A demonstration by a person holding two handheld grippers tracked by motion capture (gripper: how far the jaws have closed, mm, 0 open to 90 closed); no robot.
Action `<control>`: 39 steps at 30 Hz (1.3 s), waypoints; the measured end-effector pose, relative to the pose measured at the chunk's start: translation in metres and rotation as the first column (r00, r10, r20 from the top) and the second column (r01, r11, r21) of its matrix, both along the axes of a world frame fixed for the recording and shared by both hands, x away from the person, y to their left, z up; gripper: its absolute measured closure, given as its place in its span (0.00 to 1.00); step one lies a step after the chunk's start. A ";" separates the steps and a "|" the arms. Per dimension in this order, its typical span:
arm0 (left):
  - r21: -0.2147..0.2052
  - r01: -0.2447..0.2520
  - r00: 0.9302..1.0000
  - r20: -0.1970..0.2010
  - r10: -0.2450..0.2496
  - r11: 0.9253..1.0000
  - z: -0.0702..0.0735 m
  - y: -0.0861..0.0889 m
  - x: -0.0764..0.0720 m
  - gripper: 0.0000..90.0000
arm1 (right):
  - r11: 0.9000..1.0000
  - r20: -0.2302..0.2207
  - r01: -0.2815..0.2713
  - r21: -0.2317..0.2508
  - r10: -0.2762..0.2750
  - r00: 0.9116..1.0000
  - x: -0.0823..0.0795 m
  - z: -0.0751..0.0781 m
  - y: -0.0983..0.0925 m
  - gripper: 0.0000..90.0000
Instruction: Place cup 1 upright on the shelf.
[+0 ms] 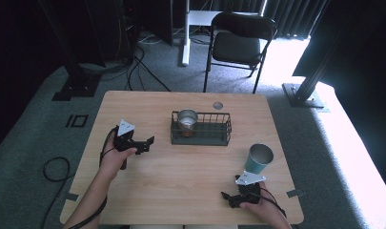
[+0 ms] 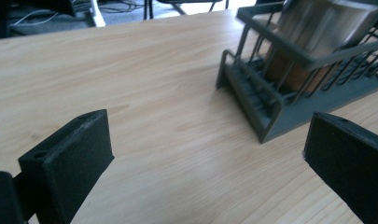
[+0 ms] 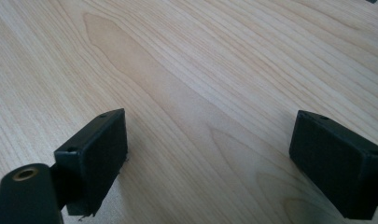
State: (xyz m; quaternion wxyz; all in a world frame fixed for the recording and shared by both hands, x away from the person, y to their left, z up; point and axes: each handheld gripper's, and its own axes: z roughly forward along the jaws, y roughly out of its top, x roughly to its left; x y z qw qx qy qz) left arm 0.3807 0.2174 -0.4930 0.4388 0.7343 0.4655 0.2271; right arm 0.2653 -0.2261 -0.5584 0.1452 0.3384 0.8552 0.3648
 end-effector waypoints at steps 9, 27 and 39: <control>-0.010 -0.039 0.999 -0.028 0.039 0.999 -0.015 0.022 -0.015 0.02 | 1.000 0.000 0.000 0.000 0.000 1.000 0.000 0.000 0.000 0.12; -0.007 -0.164 0.981 -0.105 0.163 0.986 -0.044 0.059 -0.047 0.02 | 1.000 0.001 0.000 0.001 0.000 1.000 0.000 0.000 0.000 0.12; -0.003 -0.221 0.964 -0.152 0.218 0.975 -0.057 0.074 -0.069 0.02 | 1.000 0.003 -0.001 0.001 0.001 1.000 0.000 0.000 0.000 0.12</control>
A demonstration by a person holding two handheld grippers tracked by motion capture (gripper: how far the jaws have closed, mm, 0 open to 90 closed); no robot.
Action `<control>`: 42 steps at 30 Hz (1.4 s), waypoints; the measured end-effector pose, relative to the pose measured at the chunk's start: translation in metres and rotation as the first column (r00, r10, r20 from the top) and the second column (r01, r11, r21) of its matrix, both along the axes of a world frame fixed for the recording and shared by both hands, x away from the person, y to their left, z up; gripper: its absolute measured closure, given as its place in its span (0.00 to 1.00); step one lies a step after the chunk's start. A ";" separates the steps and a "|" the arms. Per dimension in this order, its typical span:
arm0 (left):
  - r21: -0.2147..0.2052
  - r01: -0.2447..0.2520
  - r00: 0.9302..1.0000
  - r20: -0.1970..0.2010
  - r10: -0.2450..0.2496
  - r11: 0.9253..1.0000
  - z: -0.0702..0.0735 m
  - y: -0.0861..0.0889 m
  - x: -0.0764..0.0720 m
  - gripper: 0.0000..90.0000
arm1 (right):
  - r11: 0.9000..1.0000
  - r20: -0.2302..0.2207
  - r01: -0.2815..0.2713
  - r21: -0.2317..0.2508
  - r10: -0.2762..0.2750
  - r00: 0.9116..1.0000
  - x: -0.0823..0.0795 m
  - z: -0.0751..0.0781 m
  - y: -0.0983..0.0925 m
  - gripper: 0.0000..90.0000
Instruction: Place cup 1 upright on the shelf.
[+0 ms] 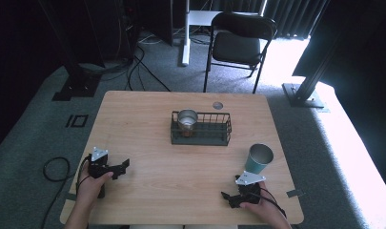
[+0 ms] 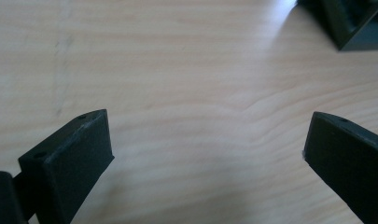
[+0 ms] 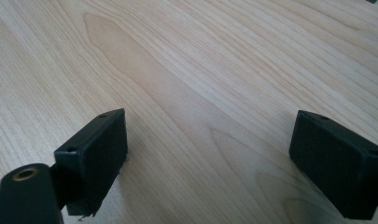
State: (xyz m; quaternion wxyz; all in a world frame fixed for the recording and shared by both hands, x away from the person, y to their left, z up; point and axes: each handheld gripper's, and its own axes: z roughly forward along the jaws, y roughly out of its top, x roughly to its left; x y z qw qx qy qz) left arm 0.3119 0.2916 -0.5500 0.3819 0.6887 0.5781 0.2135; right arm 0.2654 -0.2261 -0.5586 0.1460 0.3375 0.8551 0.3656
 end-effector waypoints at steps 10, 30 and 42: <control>0.049 -0.087 0.994 -0.058 0.090 0.995 -0.004 0.014 -0.010 0.02 | 1.000 0.000 0.000 0.000 0.000 1.000 0.000 0.000 0.000 0.12; 0.178 -0.071 0.992 -0.093 0.089 0.981 -0.006 0.005 -0.012 0.02 | 1.000 -0.002 0.007 0.001 -0.007 1.000 0.000 0.000 0.000 0.12; 0.178 -0.071 0.992 -0.094 0.089 0.981 -0.006 0.005 -0.012 0.02 | 0.999 -0.005 0.045 0.006 -0.044 0.999 -0.003 0.000 0.004 0.12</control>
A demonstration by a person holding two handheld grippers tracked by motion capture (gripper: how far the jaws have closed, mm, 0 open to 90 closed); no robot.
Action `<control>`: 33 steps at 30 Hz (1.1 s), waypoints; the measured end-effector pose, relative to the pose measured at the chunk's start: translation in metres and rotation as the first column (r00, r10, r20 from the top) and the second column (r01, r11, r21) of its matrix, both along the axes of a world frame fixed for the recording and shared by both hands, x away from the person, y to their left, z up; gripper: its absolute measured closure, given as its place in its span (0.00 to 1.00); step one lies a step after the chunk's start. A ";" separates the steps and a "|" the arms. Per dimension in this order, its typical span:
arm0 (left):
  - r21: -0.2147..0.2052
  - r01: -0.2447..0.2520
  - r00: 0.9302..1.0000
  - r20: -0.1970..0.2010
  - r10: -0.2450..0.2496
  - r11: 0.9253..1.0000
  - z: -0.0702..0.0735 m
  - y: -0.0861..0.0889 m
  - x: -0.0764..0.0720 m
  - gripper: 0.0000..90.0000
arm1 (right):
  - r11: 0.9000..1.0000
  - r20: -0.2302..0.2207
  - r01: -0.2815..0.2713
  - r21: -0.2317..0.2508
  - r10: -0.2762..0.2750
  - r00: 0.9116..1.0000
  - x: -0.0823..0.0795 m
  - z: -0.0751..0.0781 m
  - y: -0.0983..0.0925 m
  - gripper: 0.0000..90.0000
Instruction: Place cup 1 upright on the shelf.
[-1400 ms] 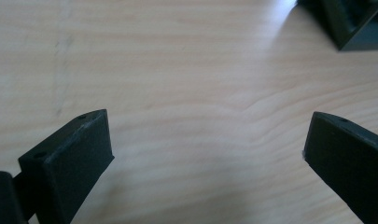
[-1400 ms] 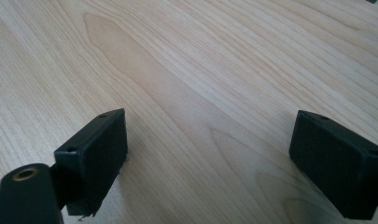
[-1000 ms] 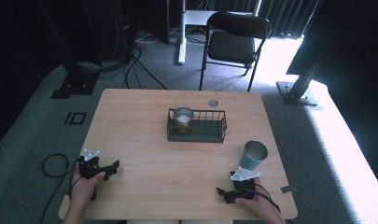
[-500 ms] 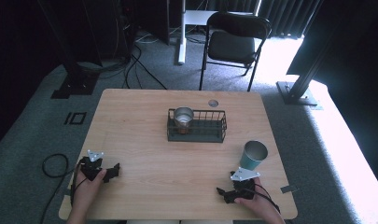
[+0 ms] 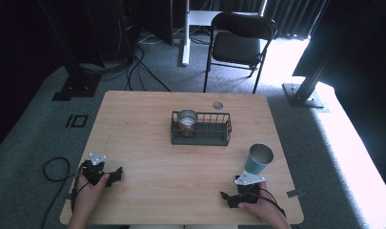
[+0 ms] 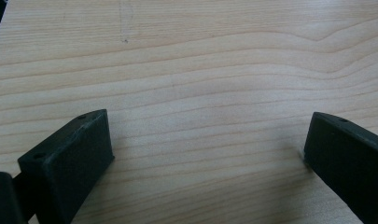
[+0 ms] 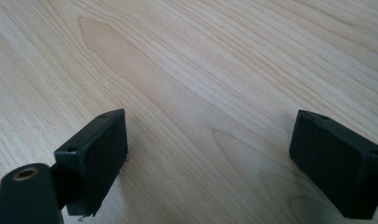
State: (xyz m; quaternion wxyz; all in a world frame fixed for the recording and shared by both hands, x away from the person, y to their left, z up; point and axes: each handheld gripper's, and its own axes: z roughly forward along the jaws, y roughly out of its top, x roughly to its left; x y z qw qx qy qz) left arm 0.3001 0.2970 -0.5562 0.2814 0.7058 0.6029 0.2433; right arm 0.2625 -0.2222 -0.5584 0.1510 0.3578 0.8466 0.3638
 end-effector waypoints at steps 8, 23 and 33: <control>0.000 0.000 1.000 0.000 0.000 1.000 0.000 0.000 0.000 0.02 | 1.000 -0.005 -0.003 0.009 0.003 1.000 0.001 0.000 -0.001 0.12; 0.000 0.000 1.000 0.000 0.000 1.000 0.000 0.000 0.000 0.02 | 0.999 0.002 0.048 -0.001 -0.048 0.999 0.003 0.000 0.009 0.13; 0.000 0.000 1.000 0.000 0.000 1.000 0.000 0.000 0.000 0.02 | 0.997 0.067 0.045 0.065 -0.049 0.997 -0.003 0.026 0.016 0.14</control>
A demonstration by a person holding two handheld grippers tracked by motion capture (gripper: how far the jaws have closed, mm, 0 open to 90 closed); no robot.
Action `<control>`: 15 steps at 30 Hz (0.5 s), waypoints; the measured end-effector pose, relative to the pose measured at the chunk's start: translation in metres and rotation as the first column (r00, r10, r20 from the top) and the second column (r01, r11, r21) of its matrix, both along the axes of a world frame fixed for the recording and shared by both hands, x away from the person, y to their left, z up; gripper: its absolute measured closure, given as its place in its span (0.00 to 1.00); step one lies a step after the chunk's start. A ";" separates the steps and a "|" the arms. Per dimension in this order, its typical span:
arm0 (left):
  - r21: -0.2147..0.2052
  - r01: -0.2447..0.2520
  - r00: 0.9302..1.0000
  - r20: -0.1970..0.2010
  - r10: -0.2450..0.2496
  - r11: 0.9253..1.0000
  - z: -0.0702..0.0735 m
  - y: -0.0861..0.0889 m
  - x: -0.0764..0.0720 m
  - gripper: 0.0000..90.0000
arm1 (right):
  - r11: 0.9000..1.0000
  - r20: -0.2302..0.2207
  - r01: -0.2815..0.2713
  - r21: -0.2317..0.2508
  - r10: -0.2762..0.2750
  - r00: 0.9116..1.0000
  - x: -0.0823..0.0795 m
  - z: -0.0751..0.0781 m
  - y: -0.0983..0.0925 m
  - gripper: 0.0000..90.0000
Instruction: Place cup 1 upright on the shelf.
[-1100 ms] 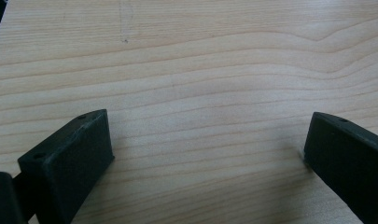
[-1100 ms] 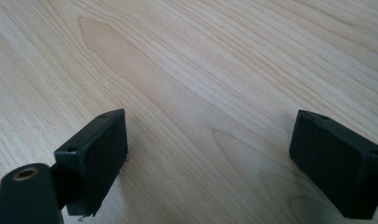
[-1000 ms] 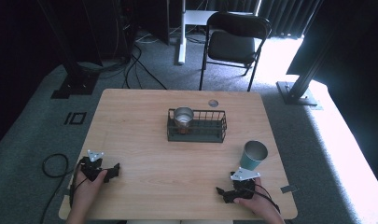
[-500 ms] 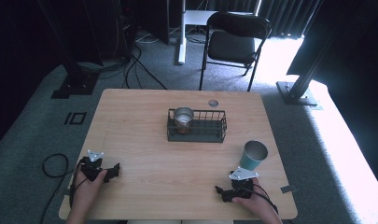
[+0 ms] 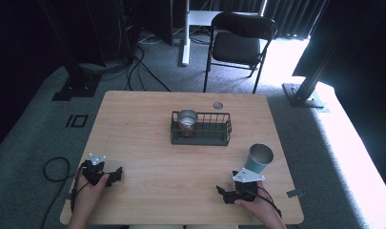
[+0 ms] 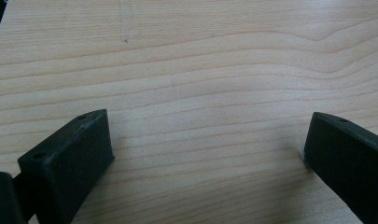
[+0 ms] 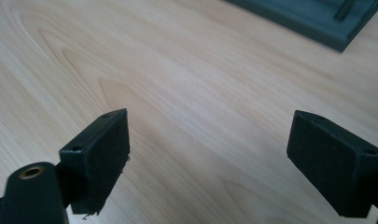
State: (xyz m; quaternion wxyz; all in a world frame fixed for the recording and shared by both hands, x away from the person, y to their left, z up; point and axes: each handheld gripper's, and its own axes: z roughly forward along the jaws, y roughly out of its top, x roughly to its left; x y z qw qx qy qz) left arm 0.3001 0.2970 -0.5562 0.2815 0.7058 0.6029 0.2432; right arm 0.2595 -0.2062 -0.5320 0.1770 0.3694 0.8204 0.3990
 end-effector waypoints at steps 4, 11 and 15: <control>0.000 0.000 1.000 0.000 0.000 1.000 0.000 0.000 0.000 0.02 | 1.000 0.046 0.013 0.022 -0.014 0.999 -0.001 0.016 0.002 0.14; 0.000 0.000 1.000 0.001 0.000 1.000 0.000 0.000 0.000 0.02 | 0.998 0.109 0.000 0.061 -0.007 0.994 -0.004 0.039 0.007 0.14; 0.000 0.000 1.000 0.000 0.000 1.000 0.000 0.000 0.000 0.02 | 0.997 0.139 0.004 0.077 -0.014 0.990 -0.005 0.047 0.004 0.14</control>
